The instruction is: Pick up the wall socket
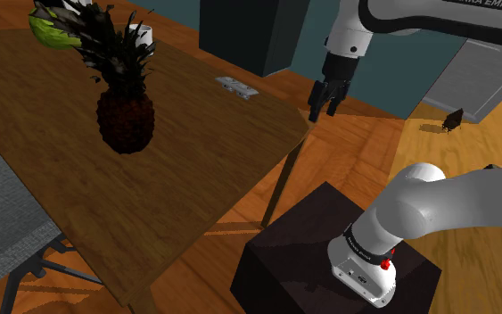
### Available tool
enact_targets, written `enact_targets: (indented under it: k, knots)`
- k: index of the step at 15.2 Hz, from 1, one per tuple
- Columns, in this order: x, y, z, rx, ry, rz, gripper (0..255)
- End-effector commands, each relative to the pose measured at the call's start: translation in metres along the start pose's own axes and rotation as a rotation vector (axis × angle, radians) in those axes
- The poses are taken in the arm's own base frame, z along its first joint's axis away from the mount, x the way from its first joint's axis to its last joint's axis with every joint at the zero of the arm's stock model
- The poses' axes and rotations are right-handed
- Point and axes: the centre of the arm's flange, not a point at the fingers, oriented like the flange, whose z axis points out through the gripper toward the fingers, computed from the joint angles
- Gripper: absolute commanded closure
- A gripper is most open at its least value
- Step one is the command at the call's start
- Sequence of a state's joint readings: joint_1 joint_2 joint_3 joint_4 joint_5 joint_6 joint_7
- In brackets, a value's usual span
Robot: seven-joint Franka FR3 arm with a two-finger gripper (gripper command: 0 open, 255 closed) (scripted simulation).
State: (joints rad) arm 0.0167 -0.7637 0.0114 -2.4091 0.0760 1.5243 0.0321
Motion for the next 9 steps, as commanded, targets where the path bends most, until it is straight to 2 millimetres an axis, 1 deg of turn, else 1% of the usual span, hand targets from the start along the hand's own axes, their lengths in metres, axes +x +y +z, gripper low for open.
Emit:
enact_targets:
  k: [1, 9]
  knots:
    - [0.0, 0.0, 0.0, 0.0, 0.0, 0.0, 0]
    - [0.084, -0.017, 0.012, -0.241, 0.102, -0.198, 0]
